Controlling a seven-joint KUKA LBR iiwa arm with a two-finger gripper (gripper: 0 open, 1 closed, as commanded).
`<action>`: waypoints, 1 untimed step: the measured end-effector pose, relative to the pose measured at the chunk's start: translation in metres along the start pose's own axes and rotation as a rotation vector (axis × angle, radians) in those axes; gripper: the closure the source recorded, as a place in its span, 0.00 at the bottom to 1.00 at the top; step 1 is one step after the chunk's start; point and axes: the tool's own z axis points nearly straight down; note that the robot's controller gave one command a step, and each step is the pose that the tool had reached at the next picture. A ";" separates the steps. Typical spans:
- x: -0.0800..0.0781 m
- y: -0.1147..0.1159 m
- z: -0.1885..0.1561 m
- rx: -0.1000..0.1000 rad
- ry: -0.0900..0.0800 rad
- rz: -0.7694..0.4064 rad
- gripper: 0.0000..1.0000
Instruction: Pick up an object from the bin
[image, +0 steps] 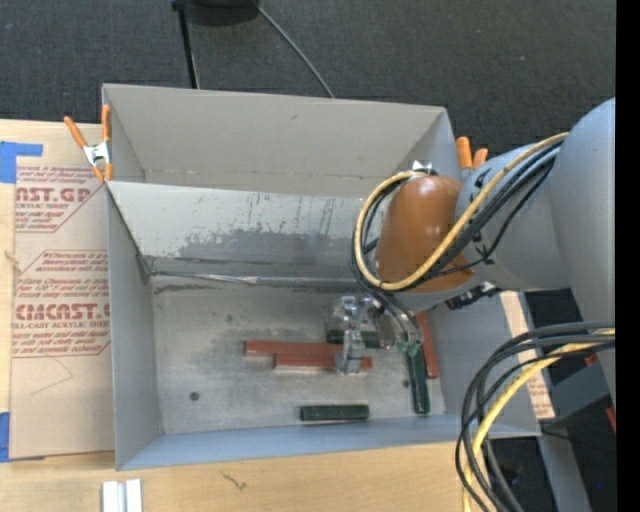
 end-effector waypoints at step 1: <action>0.000 0.000 0.000 0.000 0.000 0.000 1.00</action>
Offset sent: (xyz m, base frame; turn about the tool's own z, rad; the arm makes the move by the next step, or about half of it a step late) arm 0.0036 0.0396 0.0852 -0.5341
